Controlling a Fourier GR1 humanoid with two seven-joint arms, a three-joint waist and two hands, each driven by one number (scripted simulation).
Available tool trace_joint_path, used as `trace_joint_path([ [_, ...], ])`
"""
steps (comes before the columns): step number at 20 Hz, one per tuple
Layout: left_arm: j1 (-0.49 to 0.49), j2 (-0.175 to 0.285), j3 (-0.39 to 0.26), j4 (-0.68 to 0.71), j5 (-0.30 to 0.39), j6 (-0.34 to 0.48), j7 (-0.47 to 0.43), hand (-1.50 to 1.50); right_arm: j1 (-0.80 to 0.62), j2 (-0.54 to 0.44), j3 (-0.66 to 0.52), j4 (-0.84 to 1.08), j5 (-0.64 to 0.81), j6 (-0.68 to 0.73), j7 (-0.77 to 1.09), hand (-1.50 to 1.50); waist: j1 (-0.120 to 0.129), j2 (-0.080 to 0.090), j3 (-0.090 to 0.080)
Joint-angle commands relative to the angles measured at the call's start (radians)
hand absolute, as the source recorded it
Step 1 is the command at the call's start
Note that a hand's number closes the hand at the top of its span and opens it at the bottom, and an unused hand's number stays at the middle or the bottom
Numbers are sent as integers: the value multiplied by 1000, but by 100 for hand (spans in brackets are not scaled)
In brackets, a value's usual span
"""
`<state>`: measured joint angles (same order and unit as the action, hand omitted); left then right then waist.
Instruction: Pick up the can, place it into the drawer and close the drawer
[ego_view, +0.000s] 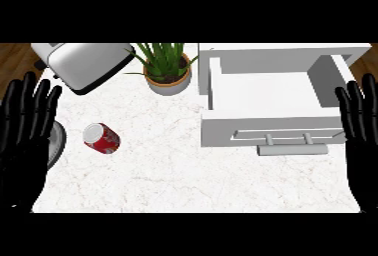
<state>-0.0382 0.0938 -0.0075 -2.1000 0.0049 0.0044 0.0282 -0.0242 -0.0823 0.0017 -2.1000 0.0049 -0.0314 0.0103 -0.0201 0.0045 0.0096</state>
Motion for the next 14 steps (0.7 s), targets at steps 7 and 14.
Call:
trace_joint_path([
  [7, 156, -91, 150, 82, -108, 298, 145, -150, 79, 22, -47, 49, -1, -56, 128, -150, 44, 12, -12],
  [14, 157, -93, 69, -4, -214, 432, 346, -150, 76, -2, -80, 35, -37, -43, 213, -150, 21, -5, -9],
])
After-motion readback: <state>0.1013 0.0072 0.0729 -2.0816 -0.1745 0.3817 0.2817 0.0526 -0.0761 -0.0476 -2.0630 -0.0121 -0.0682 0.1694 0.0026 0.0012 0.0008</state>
